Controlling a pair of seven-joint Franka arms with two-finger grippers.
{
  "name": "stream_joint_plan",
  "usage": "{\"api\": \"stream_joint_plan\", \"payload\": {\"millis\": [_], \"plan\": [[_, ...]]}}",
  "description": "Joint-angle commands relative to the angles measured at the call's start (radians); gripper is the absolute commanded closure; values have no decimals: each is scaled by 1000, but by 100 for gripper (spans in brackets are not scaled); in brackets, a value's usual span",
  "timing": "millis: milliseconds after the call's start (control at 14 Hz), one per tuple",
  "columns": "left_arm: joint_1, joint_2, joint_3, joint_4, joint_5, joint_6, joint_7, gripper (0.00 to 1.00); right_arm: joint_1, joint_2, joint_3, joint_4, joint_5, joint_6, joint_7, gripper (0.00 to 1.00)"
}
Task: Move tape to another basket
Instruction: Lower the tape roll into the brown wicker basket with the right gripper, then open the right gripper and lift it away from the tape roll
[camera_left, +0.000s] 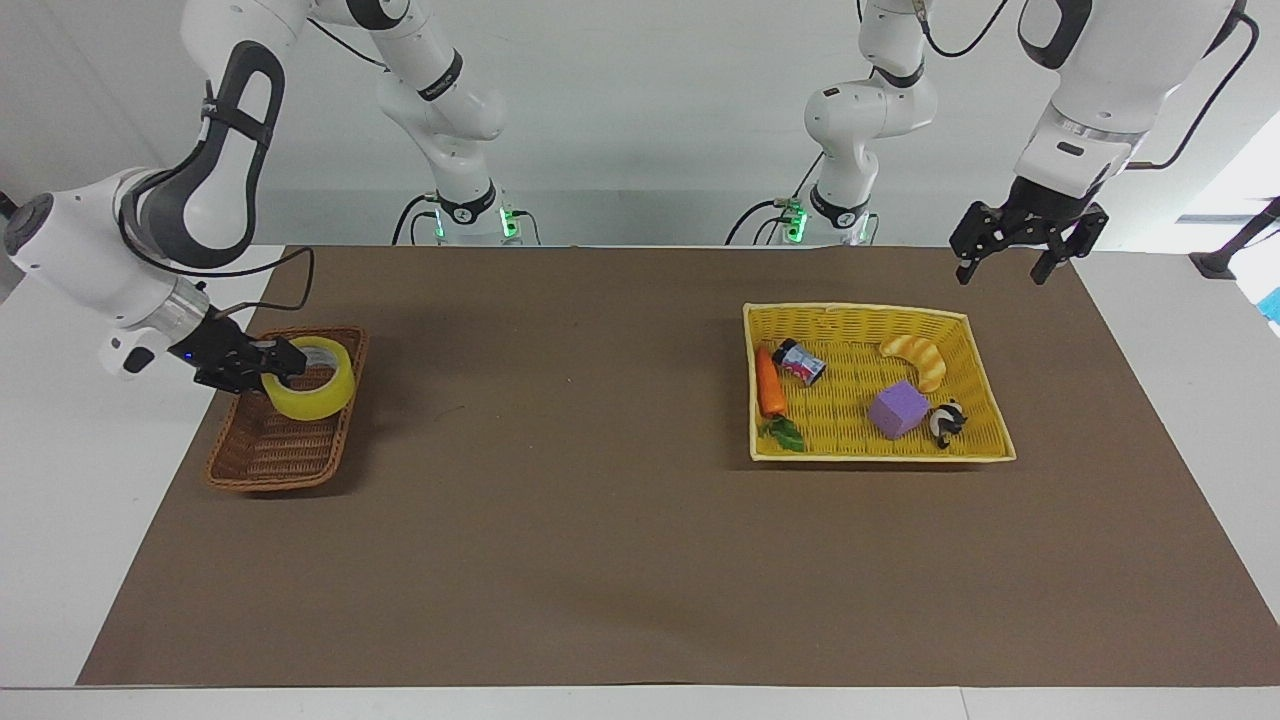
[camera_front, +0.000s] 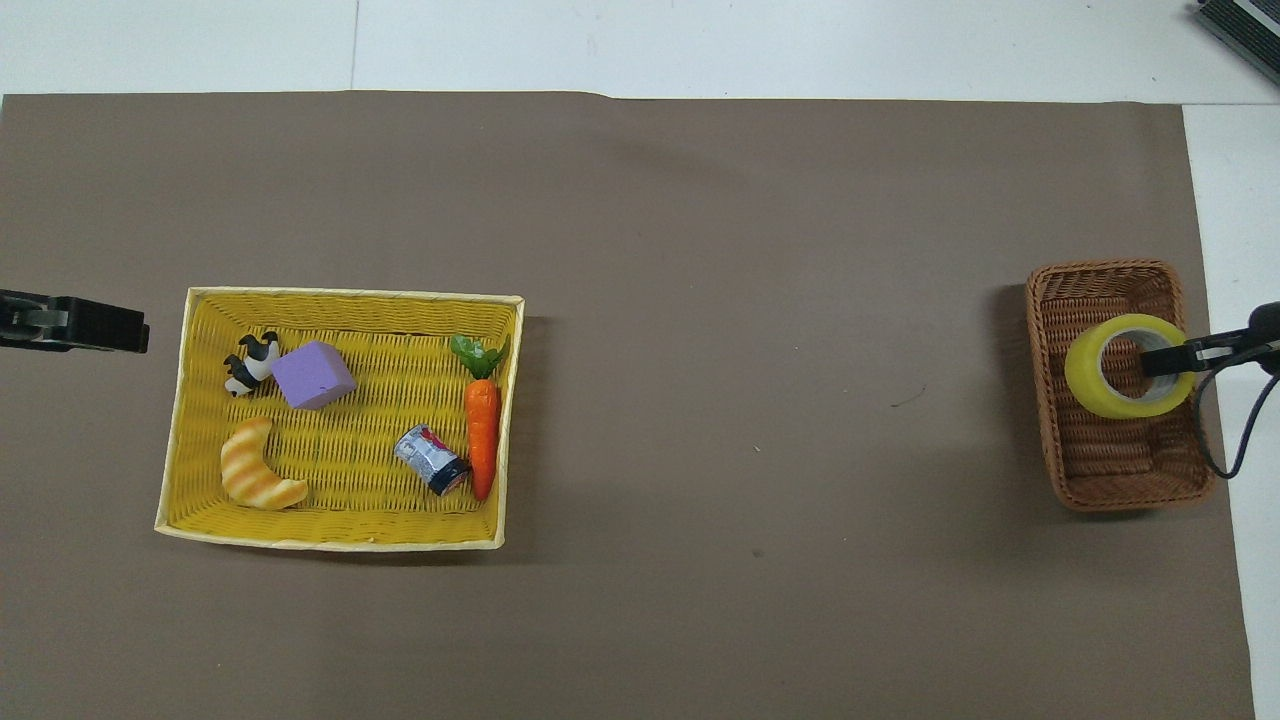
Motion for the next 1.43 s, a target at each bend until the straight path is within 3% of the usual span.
{"api": "stream_joint_plan", "payload": {"millis": [0,357,500,571,714,786,857,1071,1214,1357], "plan": [[34,0,-7,6,11,-33,15,0,1,14,15,6,-9,38,-10,100],[37,0,-9,6,-5,-41,15,0,4,40,15,1,-9,56,-8,98],[40,3,-7,10,-25,-50,13,0,4,43,15,-14,-11,78,-10,58],[40,3,-7,10,-25,-53,13,0,6,43,15,-17,-12,89,-10,44],[41,6,-7,22,-25,-81,15,0,12,45,15,-17,-31,98,-10,24],[41,13,-6,32,-27,-84,15,0,12,46,15,-16,-34,98,-13,6],[43,19,-7,41,-27,-87,15,0,10,48,16,-10,-34,95,-13,0],[-4,46,32,77,-15,-111,15,0,22,37,26,22,-20,97,30,0],[-172,71,177,119,14,-148,15,0,96,-7,21,47,-51,95,190,0],[-308,69,305,131,19,-155,27,0,165,-56,27,68,-179,91,358,0]]}}
